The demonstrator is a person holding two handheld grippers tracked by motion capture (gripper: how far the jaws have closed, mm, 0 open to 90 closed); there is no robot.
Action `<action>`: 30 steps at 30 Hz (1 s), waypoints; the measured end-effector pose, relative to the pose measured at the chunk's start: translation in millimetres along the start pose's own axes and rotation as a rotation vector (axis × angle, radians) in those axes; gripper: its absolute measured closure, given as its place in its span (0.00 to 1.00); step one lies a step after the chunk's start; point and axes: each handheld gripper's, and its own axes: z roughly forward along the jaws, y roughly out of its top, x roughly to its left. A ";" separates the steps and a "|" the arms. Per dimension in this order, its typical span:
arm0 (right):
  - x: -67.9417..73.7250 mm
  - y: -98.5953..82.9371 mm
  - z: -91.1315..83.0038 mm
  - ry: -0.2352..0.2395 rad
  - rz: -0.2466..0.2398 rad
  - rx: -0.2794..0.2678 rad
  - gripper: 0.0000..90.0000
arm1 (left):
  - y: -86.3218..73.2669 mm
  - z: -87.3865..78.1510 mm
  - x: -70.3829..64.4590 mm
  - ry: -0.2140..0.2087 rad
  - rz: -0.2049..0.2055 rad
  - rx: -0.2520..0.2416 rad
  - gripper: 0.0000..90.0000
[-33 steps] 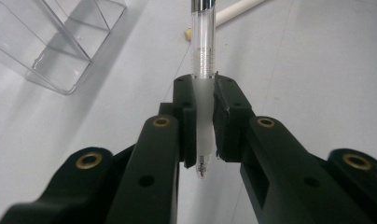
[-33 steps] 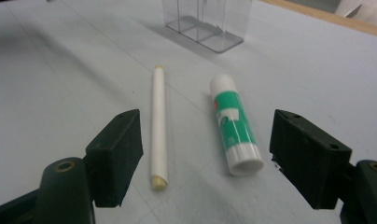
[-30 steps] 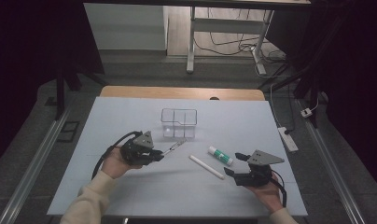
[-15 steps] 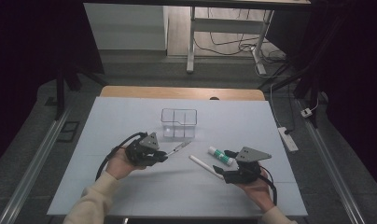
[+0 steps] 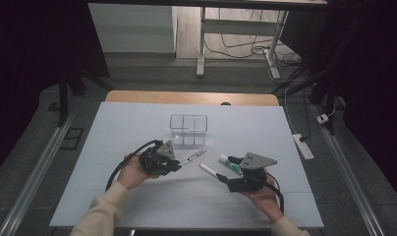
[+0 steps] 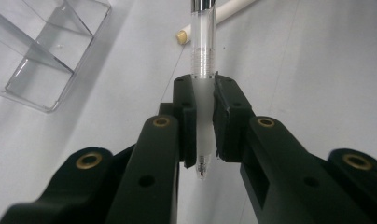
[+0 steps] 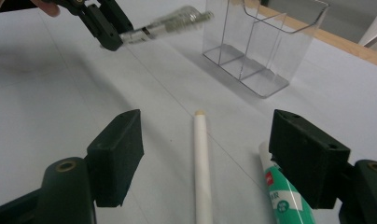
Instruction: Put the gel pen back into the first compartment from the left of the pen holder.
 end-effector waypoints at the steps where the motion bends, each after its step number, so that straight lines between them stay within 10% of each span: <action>1: 0.0 0.0 0.0 0.000 0.000 0.000 0.28 | 1.0 1.0 -0.3 0.002 0.002 0.002 0.89; 30: 10.9 30.2 23.3 0.061 -0.078 0.024 0.28 | 25.8 30.7 -0.3 -0.039 0.033 0.058 0.89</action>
